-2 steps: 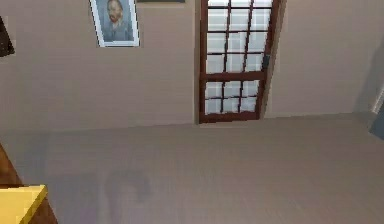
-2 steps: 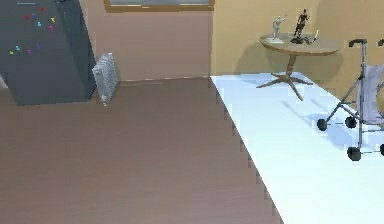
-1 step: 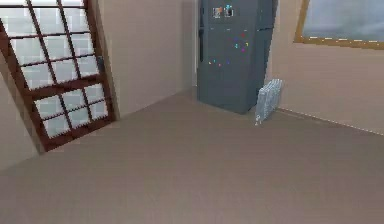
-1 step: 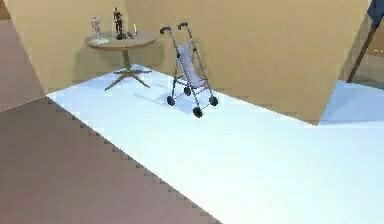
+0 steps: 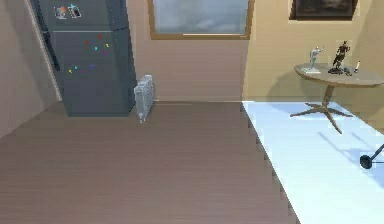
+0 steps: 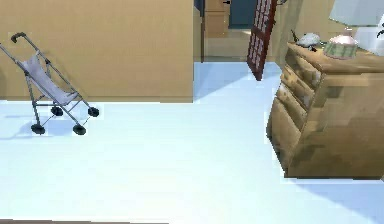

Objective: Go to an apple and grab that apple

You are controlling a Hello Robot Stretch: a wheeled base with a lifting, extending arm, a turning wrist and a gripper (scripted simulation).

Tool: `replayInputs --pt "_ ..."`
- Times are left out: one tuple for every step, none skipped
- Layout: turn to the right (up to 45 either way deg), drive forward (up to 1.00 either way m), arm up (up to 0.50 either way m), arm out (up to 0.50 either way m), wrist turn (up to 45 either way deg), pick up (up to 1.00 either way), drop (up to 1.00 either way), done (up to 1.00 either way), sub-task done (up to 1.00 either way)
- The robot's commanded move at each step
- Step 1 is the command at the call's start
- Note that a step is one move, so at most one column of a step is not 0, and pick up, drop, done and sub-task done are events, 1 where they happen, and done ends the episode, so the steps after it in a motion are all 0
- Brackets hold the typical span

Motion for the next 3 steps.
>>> replayInputs --pt "0.0 0.1 0.0 0.0 0.0 0.0 0.0 0.0 0.0" --pt "-45.0 0.0 0.0 0.0 0.0 0.0 0.0 0.0 0.0" --pt "-36.0 0.0 0.0 0.0 0.0 0.0 0.0 0.0 0.0"
